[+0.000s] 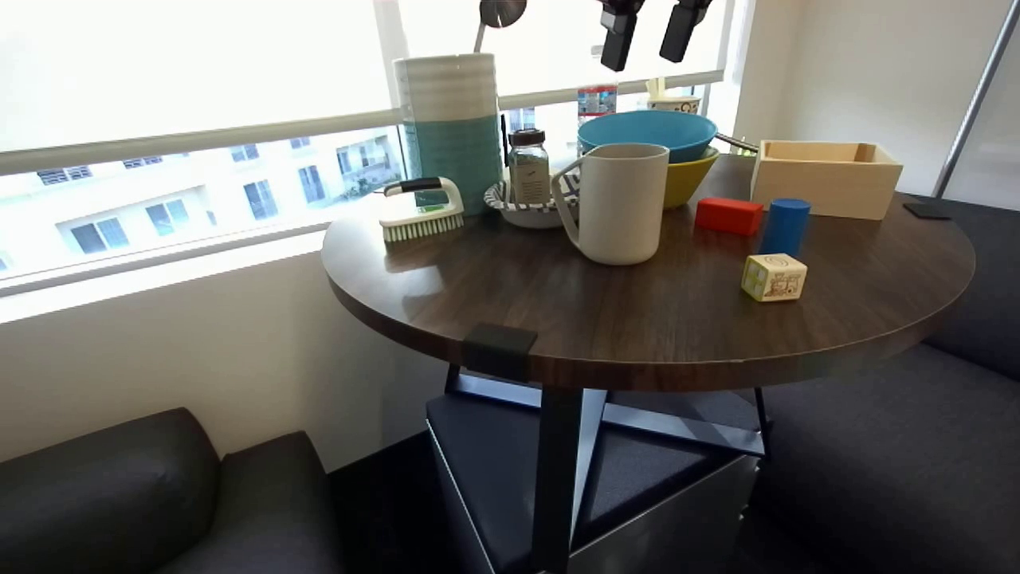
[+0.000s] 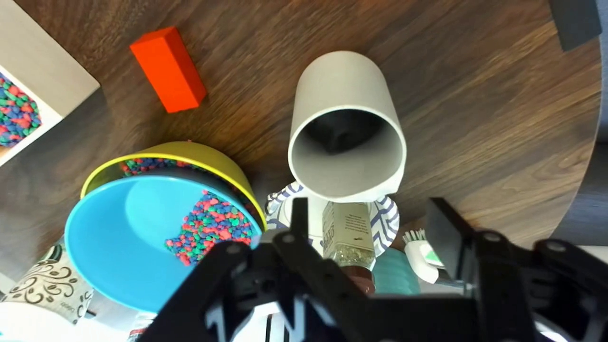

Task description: Put the black object in the white jug.

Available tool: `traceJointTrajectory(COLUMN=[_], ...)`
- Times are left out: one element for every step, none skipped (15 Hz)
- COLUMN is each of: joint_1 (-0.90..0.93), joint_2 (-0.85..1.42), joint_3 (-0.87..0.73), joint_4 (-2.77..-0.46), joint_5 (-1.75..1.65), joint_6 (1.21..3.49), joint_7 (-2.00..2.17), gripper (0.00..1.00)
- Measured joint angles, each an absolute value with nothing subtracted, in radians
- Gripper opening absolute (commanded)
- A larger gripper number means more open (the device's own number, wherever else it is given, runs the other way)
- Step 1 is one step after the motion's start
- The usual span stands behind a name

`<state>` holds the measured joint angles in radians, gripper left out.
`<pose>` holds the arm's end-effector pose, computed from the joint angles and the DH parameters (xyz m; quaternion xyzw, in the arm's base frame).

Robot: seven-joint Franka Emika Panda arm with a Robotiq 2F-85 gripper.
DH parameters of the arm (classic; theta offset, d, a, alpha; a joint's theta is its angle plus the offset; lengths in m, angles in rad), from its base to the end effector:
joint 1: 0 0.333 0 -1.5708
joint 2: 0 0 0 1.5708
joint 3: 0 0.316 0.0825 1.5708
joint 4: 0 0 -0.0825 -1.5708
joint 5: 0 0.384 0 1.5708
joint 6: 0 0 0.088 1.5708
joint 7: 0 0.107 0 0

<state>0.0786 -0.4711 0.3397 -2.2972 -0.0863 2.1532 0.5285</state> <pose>0.4020 0.1942 0.5496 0.9813 -0.0417 0.1843 0.0366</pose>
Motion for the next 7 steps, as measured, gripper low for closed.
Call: traceJointTrajectory(joint_1=[0.079, 0.079, 0.079, 0.079, 0.079, 0.079, 0.079], joint_2=[-0.471, -0.471, -0.471, -0.471, -0.471, -0.471, -0.471], joint_3=[0.34, 0.341, 0.341, 0.342, 0.342, 0.342, 0.342], joint_4=[-2.297, -2.296, -2.296, -2.296, -2.295, -2.295, -2.295], joint_5=[-0.086, -0.086, -0.086, -0.086, -0.086, -0.086, -0.086], joint_6=[2.153, 2.153, 2.153, 2.153, 2.153, 2.153, 2.153], joint_7=[0.529, 0.529, 0.529, 0.528, 0.529, 0.529, 0.529], gripper=[0.79, 0.85, 0.9, 0.9, 0.9, 0.9, 0.9])
